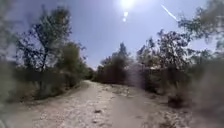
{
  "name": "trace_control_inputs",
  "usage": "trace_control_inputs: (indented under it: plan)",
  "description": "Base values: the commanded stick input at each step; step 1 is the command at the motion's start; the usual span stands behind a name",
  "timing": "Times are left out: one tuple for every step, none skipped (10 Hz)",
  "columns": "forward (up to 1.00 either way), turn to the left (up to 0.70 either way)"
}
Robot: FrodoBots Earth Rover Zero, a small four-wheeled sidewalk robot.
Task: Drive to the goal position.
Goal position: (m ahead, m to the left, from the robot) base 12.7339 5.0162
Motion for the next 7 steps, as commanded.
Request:
trace_control_inputs:
  plan:
    - [0.70, 0.00]
    - [0.70, 0.00]
    - [0.70, 0.00]
    - [0.70, 0.00]
    - [0.70, 0.00]
    - [0.70, 0.00]
    - [0.70, 0.00]
